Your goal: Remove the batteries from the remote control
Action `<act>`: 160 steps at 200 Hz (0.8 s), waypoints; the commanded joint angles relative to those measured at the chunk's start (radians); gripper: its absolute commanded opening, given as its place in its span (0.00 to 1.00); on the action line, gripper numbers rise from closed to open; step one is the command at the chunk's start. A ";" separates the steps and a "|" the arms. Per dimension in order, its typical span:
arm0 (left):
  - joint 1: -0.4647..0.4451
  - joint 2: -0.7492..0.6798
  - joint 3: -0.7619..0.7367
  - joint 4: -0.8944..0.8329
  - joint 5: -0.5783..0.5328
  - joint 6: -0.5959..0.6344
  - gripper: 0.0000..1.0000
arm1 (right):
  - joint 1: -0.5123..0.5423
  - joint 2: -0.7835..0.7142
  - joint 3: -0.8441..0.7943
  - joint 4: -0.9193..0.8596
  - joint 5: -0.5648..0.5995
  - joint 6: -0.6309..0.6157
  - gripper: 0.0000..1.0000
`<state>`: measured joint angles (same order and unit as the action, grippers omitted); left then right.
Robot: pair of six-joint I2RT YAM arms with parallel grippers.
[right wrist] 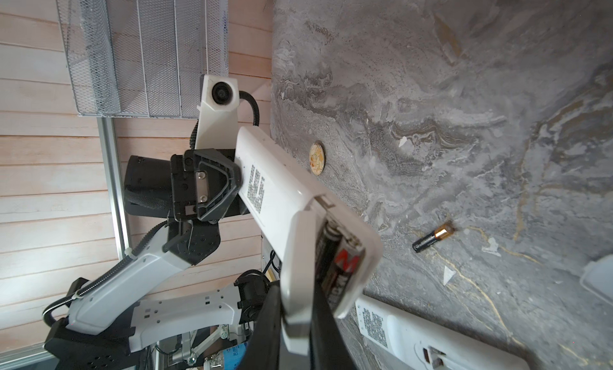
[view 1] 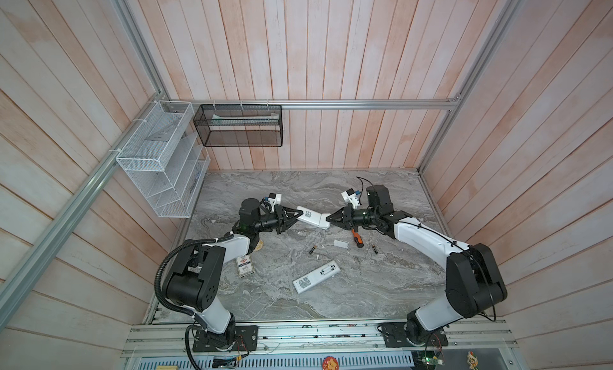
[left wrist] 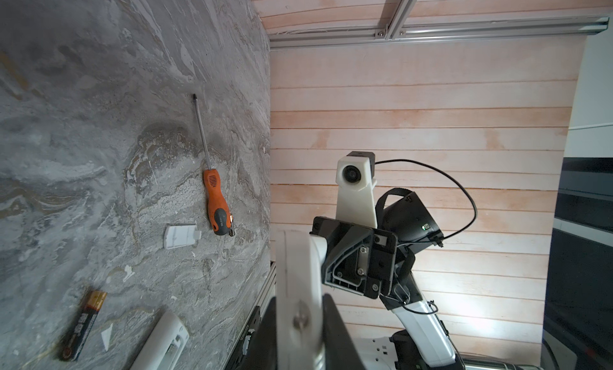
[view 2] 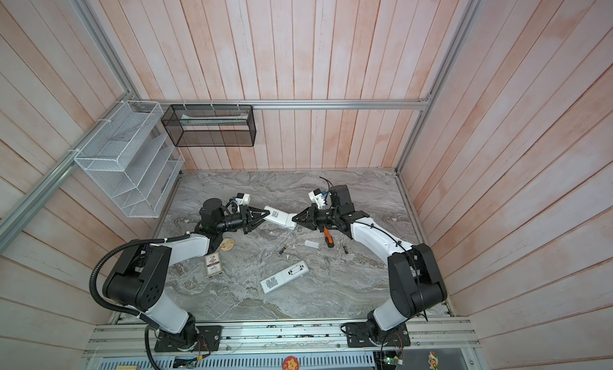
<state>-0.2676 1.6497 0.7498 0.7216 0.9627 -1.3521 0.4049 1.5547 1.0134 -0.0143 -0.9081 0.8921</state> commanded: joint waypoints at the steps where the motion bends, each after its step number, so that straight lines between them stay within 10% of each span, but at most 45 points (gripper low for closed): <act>1: -0.005 0.014 0.021 0.062 0.016 -0.013 0.21 | -0.004 -0.013 -0.005 0.015 -0.010 -0.002 0.12; 76: 0.021 0.063 -0.008 0.090 0.037 -0.004 0.21 | -0.054 -0.091 -0.013 0.040 -0.008 0.044 0.08; 160: 0.059 0.006 -0.036 -0.085 0.082 0.150 0.21 | -0.037 -0.041 0.119 -0.866 0.533 -0.418 0.08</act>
<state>-0.2195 1.7012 0.7391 0.6811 1.0115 -1.2781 0.3515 1.4780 1.1828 -0.5850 -0.5827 0.6003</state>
